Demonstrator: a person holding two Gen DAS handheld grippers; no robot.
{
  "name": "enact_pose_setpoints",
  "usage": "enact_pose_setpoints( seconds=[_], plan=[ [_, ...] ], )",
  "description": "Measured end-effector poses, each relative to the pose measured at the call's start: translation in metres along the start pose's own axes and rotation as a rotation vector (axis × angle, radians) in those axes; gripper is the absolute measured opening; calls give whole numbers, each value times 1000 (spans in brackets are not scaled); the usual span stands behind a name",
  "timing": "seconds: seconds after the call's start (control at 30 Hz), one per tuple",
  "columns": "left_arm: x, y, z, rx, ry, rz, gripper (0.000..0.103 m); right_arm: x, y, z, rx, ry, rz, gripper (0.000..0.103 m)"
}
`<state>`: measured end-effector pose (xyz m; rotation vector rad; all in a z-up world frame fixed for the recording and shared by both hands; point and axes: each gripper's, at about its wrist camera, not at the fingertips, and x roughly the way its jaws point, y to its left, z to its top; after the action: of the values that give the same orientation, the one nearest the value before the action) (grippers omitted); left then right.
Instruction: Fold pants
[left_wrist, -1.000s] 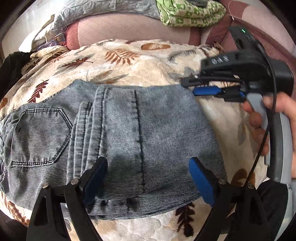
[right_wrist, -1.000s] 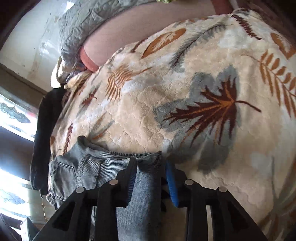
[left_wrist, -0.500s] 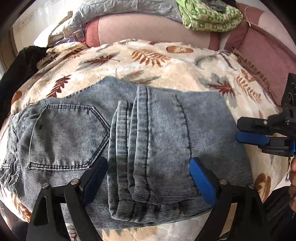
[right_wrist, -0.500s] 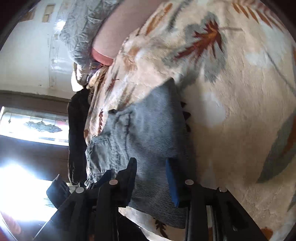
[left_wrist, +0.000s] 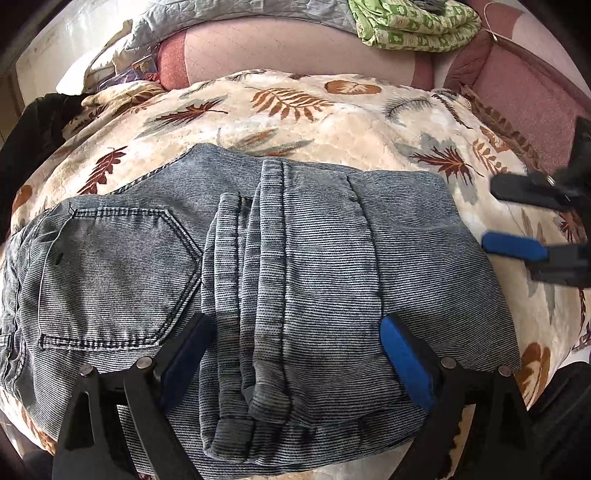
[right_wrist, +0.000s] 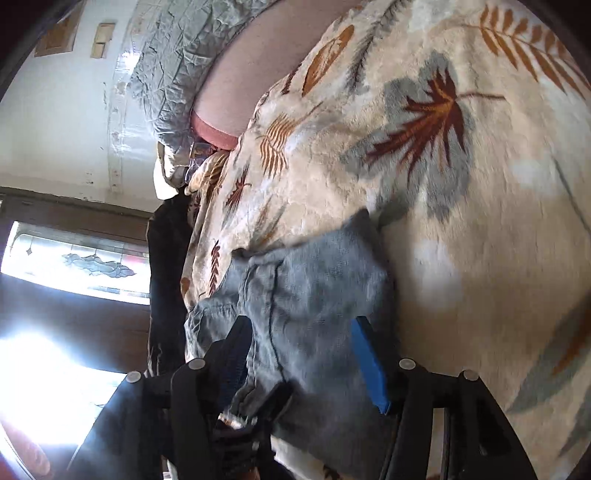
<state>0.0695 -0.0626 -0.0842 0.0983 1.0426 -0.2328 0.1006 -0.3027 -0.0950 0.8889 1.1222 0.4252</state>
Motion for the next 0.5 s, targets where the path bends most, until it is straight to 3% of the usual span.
enact_pose_setpoints(
  seconds=[0.1,0.2,0.33,0.4,0.43,0.5],
  plan=[
    [1,-3,0,9,0,13,93,10,-22,-28,30,72,1,61],
    [-7,1,3,-16,-6,-6,93,-2,-25,-29,71,30,42,60],
    [-17,10,0,-57,-29,-19,93,-21,2,-45,-26,9,89,61],
    [-3,12,-6,-56,23,-3,94,-13,-3,-59,-47,40,37,67],
    [-2,9,-9,-33,-4,9,95,-2,-13,-65,-36,74,-12,67],
    [-7,7,-9,-21,-5,20,95,-5,-25,-69,2,39,43,64]
  ],
)
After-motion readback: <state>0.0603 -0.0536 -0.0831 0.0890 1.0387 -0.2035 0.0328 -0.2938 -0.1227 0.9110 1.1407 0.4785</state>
